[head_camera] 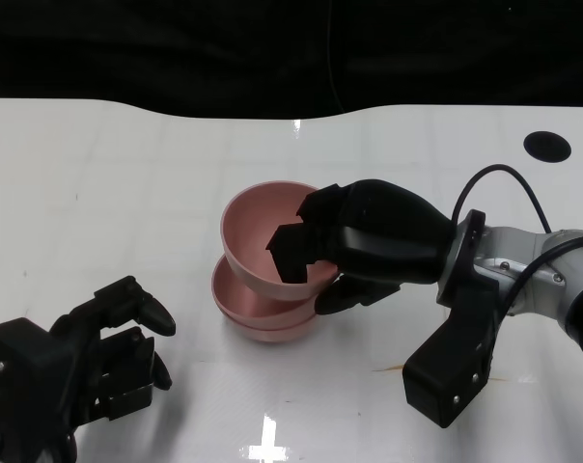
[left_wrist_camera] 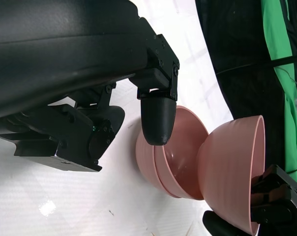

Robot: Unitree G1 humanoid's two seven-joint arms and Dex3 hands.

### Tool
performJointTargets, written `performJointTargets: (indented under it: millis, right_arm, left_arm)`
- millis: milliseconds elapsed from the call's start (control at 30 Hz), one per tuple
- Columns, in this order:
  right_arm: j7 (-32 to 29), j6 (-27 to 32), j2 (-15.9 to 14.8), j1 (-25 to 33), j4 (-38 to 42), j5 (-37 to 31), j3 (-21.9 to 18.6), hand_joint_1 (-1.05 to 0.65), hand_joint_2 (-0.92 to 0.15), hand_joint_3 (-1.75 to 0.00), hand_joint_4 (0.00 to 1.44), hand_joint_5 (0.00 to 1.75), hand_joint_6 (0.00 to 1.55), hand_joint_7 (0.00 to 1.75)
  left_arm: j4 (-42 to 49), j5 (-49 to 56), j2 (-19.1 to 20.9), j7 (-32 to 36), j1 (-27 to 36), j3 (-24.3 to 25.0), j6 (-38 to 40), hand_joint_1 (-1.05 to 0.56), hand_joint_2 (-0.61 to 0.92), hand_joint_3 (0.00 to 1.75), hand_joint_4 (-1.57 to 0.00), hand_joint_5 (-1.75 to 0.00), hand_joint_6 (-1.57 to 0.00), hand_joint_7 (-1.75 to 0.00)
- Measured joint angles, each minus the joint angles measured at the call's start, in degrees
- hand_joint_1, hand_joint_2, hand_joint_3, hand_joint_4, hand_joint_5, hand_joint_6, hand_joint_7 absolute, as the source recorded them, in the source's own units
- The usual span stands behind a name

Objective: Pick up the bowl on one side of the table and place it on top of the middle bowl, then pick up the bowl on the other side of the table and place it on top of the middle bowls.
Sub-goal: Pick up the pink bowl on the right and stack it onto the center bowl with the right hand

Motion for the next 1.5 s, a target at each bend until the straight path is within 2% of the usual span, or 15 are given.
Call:
performJointTargets:
  millis: [267,367,533,1200,1333,1500]
  right_arm:
    - [-0.08,0.02,0.05,-0.02,0.46,-0.06,0.20,-0.22,-0.85,-0.23,0.88,1.75,0.63,1.75]
    - [-0.04,0.03,0.38,-0.36,0.86,-0.06,0.30,-0.22,-0.83,-0.21,0.88,1.75,0.63,1.75]
    - [0.00,0.00,1.32,-1.02,1.64,-0.05,0.50,-0.21,-0.84,-0.22,0.89,1.75,0.63,1.75]
    - [-1.07,2.09,3.62,-2.38,4.47,-1.36,2.67,-0.17,-0.82,-0.19,0.90,1.75,0.65,1.75]
    - [-1.07,3.59,3.89,-2.46,5.67,-1.51,3.49,-0.17,-0.81,-0.18,0.90,1.75,0.65,1.75]
    - [-1.89,4.86,4.17,-2.53,7.24,-1.61,4.31,-0.16,-0.81,-0.18,0.90,1.75,0.66,1.75]
  left_arm:
    - [-0.85,0.70,0.00,0.05,0.29,-0.07,0.67,0.22,0.79,1.04,-0.69,-1.75,-0.50,-1.75]
    - [-0.89,0.75,-0.02,0.38,0.28,-0.07,0.69,0.23,0.77,1.09,-0.75,-1.75,-0.55,-1.75]
    - [-1.17,0.65,-0.29,0.63,0.28,-0.09,1.15,0.25,0.77,1.11,-0.76,-1.75,-0.56,-1.75]
    - [-2.87,0.97,-0.91,1.54,1.03,-0.83,2.57,0.21,0.77,1.05,-0.74,-1.75,-0.54,-1.75]
    - [-3.43,1.24,-0.85,1.55,1.12,-0.85,2.65,0.22,0.82,0.98,-0.73,-1.75,-0.54,-1.75]
    - [-3.44,1.19,-0.84,1.53,1.12,-0.85,2.63,0.24,0.84,0.97,-0.74,-1.75,-0.54,-1.75]
